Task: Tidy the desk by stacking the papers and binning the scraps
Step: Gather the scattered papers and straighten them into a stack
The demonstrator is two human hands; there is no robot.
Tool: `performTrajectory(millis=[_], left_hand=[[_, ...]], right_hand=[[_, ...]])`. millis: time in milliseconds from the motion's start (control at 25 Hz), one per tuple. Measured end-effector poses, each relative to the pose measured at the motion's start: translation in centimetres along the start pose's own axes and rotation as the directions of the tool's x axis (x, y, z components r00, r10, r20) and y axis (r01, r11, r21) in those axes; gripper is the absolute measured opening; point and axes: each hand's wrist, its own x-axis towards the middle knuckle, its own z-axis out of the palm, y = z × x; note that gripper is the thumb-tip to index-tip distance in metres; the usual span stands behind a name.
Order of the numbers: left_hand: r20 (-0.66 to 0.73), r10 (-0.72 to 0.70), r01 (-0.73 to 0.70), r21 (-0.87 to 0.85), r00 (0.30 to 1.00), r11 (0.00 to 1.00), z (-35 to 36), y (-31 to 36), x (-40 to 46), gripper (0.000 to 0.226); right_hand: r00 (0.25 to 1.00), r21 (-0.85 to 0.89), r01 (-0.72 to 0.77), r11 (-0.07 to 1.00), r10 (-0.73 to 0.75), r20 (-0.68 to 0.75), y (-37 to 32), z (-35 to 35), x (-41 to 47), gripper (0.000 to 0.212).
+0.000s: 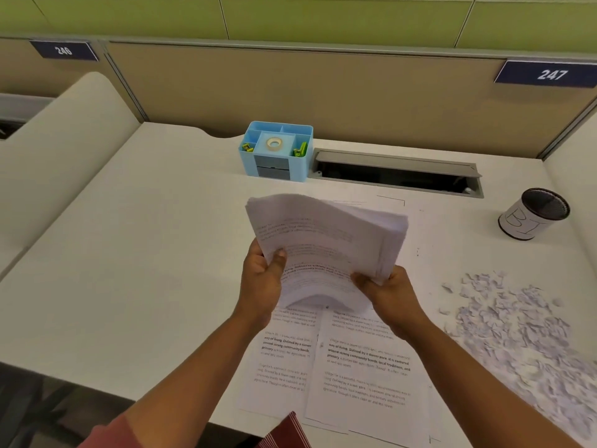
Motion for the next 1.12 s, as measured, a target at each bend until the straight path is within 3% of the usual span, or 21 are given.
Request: performTrajectory(millis=[120,280,360,440,600,720,920,1120], left_hand=[[0.015,-0.064,0.065,-0.085,0.998,0.994,0.5,-0.6,-1.0,0.029],[0.026,-0.066,0.069,-0.146,0.997,0.987,0.3,-0.8,-1.2,0.031],[0.018,-0.081,0.082,-0.131,0.997,0.988,0.2,-1.3,-1.3,0.031],[0.039,-0.088,0.089,-0.037,0.995,0.995,0.0,-1.9,-1.3,0.034],[0.119,-0.030,-0.004,0.273,0.992,0.962,-1.2,-2.5,-0.2,0.039],[0.175,0.016,-0.075,0.336,0.984,0.939,-2.1,-1.4,0.8,0.035],[0.208,-0.166,0.138,0.143,0.964,0.980,-2.1,-1.7,1.5,0.036],[0.190,-0.411,0.391,0.134,0.892,0.910,-2.1,-4.5,0.9,0.032]], right_hand=[[1.000,-0.011,0.010,1.000,-0.010,0.013,0.8,0.3,-0.3,0.043],[1.000,-0.023,0.003,1.000,-0.002,0.008,1.1,0.6,0.0,0.039],[1.000,-0.006,-0.014,1.000,0.014,0.025,1.3,0.6,0.0,0.047],[0.999,0.028,-0.031,0.999,0.030,0.038,1.6,0.5,0.2,0.049],[0.999,0.007,-0.048,0.999,0.048,0.013,2.0,0.1,1.0,0.029],[0.998,0.031,-0.041,0.999,0.039,0.054,1.2,-0.9,1.2,0.028],[0.966,0.284,-0.213,0.935,0.159,0.204,1.6,-2.5,0.9,0.041],[0.948,0.235,-0.301,0.924,0.262,0.181,4.3,-2.8,0.2,0.036]])
